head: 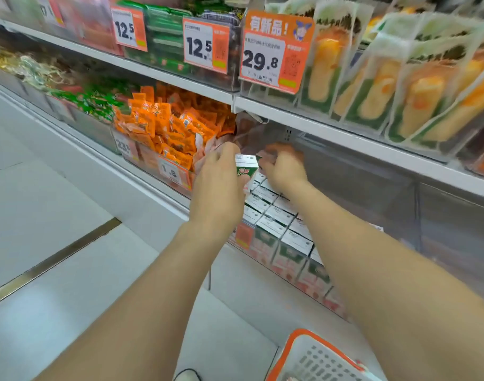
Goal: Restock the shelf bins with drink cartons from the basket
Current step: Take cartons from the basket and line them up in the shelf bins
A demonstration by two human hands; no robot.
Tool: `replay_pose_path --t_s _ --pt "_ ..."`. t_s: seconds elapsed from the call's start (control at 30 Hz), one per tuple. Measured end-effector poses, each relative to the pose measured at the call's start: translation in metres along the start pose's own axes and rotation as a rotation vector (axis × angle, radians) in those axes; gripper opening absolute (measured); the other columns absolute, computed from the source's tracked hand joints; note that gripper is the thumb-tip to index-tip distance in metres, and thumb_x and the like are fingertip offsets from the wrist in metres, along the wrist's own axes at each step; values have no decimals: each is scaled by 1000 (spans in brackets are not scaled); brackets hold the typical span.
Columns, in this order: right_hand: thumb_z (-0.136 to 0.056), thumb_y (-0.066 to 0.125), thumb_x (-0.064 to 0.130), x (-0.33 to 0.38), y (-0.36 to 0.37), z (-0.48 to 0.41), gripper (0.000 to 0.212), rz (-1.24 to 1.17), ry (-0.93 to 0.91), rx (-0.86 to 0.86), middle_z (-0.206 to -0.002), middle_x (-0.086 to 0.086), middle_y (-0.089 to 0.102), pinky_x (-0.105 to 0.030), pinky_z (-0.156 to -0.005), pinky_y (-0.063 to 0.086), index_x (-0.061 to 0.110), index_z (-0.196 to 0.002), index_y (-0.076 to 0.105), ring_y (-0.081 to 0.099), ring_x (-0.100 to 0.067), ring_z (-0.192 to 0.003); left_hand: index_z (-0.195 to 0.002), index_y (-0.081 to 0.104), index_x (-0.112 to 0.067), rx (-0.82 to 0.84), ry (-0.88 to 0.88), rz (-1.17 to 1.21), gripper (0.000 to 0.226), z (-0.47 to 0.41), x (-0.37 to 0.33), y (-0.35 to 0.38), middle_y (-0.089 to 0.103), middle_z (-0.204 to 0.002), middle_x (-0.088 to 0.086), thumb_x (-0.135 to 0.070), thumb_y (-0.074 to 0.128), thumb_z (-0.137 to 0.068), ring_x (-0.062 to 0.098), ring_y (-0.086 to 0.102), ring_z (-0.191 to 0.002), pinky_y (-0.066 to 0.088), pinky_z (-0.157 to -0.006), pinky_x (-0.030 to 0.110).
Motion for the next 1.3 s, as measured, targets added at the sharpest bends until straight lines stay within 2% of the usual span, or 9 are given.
replay_pose_path --t_s 0.17,0.3,0.5,0.63,0.87,1.0,1.1,1.2,1.3 --pt "-104 56 33 -15 20 -10 32 43 29 265 -126 -5 70 -30 -92 47 16 -127 70 64 -25 -116 -122 57 -18 28 -14 -6 32 -3 2 5 60 -132 4 -12 73 -95 29 49 -127 48 -96 43" --pt "-108 47 31 -17 14 -5 37 10 -27 386 -139 3 65 -29 -101 41 20 -138 65 58 -18 -127 -132 56 -20 75 -54 47 37 -2 -6 13 62 -121 4 -10 68 -98 28 56 -111 53 -89 51" --pt "-99 54 29 15 -30 47 29 -588 -46 139 -109 4 78 -50 -96 58 22 -110 79 72 -22 -107 -134 53 -22 124 -56 105 37 2 -26 22 64 -119 3 -10 64 -101 27 63 -106 55 -87 51" --pt "-100 63 46 19 -43 79 30 -410 -244 125 -116 13 76 -43 -99 57 29 -122 73 70 -7 -111 -131 54 -16 143 -56 187 33 6 -36 18 67 -115 4 -4 56 -100 24 64 -101 55 -86 46" --pt "-98 70 33 7 -60 92 31 -364 -245 115 -111 3 77 -47 -96 58 15 -123 72 73 -15 -104 -132 56 -18 182 -81 291 30 15 -40 13 64 -118 -7 -12 62 -103 12 65 -103 55 -84 25" --pt "-89 62 54 -19 -59 92 38 -469 5 -23 -88 -3 80 -54 -86 61 21 -98 76 77 -25 -88 -145 47 -11 281 -76 150 45 22 -30 22 62 -138 7 -20 64 -103 25 59 -125 48 -104 38" --pt "-95 63 34 -38 -63 84 26 -671 194 -113 -85 -9 80 -53 -84 64 11 -88 75 79 -26 -86 -149 41 -3 502 -38 -71 62 34 -16 40 53 -146 18 -34 65 -101 36 47 -136 40 -106 42" --pt "-96 62 23 -48 -69 76 13 -724 250 -187 -97 -13 78 -53 -90 62 14 -95 71 76 -30 -94 -147 48 -12 625 77 -259 72 43 -11 54 49 -151 16 -64 44 -97 38 39 -141 32 -117 46" --pt "-96 60 29 -44 -78 72 30 -354 125 -229 -109 -8 72 -35 -86 52 17 -123 65 67 -27 -97 -153 42 -27 658 81 -314 84 47 -10 60 37 -162 10 -79 28 -90 38 25 -151 24 -122 55"
Point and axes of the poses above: each hand's wrist, its own z-axis away from the middle knuckle, its own y-axis out of the palm, x = y × z, the point moved 7 cm from there along -z, towards the middle knuckle
